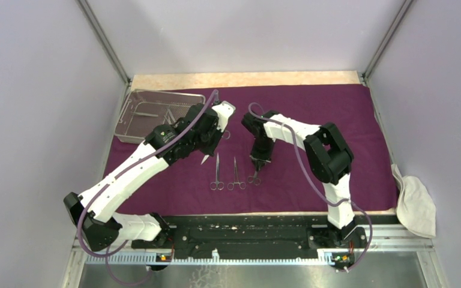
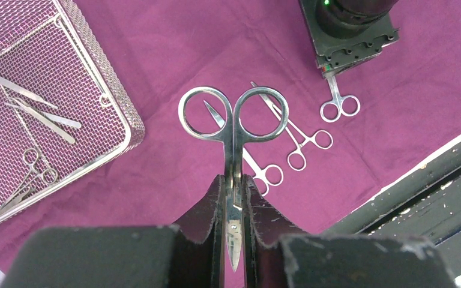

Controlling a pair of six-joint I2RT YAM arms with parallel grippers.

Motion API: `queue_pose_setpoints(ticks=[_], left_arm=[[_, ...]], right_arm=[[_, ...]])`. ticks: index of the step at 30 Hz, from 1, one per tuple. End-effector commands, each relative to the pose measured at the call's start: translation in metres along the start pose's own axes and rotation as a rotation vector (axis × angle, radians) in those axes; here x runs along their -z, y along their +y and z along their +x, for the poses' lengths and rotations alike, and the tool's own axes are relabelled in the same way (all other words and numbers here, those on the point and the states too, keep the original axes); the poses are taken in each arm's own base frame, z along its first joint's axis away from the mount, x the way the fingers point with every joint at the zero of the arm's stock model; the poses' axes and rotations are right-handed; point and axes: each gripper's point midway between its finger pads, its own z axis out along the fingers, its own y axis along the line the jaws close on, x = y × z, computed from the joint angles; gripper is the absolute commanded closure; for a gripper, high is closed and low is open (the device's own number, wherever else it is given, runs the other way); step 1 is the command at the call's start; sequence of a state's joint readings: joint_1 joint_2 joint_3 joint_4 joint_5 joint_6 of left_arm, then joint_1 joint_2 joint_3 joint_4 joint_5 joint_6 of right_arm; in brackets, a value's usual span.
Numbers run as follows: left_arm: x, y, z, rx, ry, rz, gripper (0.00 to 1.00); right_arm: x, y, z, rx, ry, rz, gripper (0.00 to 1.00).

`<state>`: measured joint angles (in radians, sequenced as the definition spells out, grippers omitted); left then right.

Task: Open and lay out the surgical kit
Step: Adjust the medical item in the surgical kit.

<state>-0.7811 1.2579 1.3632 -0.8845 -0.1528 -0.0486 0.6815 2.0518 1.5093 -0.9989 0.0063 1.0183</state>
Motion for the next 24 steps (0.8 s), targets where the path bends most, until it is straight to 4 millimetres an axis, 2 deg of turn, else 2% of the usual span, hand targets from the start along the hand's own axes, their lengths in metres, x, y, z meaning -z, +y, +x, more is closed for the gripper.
queue_pose_setpoints(ticks=[1,9,18,24], left_arm=[[0.011,0.003,-0.01,-0.001,-0.056,-0.001,1.0],[0.013,0.007,-0.01,0.003,-0.062,-0.009,1.0],[0.013,0.008,-0.011,0.005,-0.063,-0.011,1.0],[0.014,0.008,-0.011,0.003,-0.063,-0.009,1.0]], right_arm=[[0.002,0.005,0.003,0.131,-0.008,0.022,0.92],[0.0,0.004,0.003,0.271,-0.042,0.028,0.91],[-0.001,0.012,0.003,0.335,-0.056,-0.001,0.89],[-0.003,0.016,0.01,0.351,-0.044,-0.005,0.9]])
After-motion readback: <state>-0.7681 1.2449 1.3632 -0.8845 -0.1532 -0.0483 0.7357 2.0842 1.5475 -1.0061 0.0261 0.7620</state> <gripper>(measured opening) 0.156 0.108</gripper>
